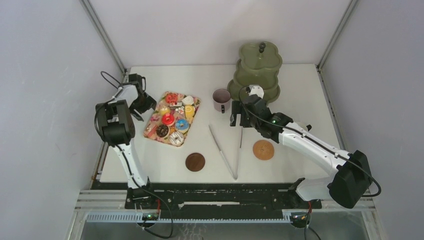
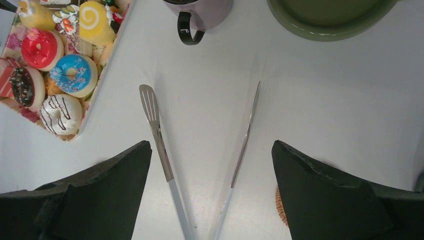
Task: Serve the afternoon tea
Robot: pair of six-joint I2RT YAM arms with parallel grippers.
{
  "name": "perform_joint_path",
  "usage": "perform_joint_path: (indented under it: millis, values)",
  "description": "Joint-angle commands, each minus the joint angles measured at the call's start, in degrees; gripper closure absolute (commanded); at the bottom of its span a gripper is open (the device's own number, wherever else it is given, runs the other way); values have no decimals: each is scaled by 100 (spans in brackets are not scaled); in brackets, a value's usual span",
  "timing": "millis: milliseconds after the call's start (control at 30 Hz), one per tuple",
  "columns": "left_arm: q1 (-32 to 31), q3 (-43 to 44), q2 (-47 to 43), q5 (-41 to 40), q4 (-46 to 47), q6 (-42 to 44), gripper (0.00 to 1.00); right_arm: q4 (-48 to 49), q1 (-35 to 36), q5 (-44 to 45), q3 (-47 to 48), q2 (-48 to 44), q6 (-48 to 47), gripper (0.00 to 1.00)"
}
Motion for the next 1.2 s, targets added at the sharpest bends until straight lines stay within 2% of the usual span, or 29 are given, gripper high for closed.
perform_joint_path:
  millis: [0, 167, 433, 633, 733, 800, 933, 1167]
  values:
    - [-136, -471, -474, 251, 15, -542, 14, -83, 7, 83, -25, -325, 165, 2]
    - [-146, -920, -875, 186, 64, -834, 12, -289, 24, 282, -289, -519, 373, 2]
    - [-380, -1475, -1207, 700, 409, -1036, 14, -494, 211, 1095, -762, -907, 1117, 2]
    - [-612, -1744, -1332, 737, 501, -1193, 14, 103, 431, 999, -1357, -1477, 1314, 0]
    - [-668, -1875, -1426, 729, 514, -1294, 14, -189, 544, 1265, -1385, -1492, 1533, 0]
    - [-714, -1963, -1488, 717, 525, -1341, 15, -338, 506, 1008, -1378, -1517, 1596, 0]
    - [-713, -2133, -1764, 634, 578, -1391, 15, -524, 650, 563, -1383, -1276, 1552, 0]
    - [-713, -2058, -2548, 286, 427, -1058, 14, -339, 1568, 806, -1388, -513, 1977, 0]
